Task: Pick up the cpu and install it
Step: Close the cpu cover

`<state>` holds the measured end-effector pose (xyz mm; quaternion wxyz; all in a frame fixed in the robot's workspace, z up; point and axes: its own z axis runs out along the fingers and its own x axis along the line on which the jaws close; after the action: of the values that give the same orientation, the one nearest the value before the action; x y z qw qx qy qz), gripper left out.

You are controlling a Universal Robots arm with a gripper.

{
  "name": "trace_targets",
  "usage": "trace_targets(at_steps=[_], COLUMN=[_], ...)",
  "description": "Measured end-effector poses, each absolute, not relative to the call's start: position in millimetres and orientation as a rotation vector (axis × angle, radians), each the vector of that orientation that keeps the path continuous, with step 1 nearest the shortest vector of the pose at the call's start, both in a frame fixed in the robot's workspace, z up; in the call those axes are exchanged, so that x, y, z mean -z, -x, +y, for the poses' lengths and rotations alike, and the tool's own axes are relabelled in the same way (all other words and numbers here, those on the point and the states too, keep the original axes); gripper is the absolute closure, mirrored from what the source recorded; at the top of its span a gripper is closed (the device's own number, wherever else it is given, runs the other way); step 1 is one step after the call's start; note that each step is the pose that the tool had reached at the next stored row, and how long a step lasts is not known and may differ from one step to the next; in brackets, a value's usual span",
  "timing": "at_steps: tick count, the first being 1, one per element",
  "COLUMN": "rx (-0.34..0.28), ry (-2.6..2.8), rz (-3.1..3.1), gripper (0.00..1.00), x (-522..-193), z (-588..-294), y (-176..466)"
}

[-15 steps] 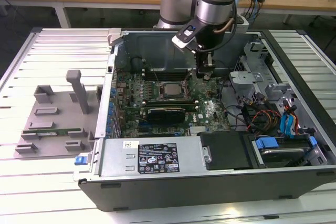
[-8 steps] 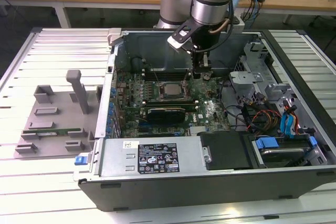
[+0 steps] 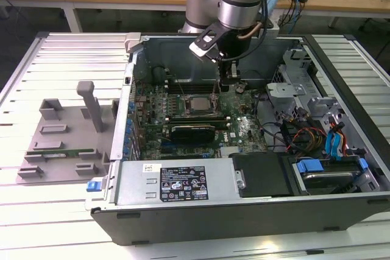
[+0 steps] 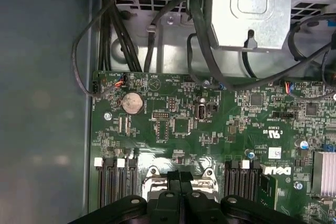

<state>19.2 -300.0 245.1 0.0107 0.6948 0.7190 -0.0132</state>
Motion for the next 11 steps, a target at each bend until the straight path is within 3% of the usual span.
trace_targets(at_steps=[11], rx=[0.041], ry=[-2.168], rz=[2.243], gripper=[0.89], x=[-244], z=[-300], y=[-4])
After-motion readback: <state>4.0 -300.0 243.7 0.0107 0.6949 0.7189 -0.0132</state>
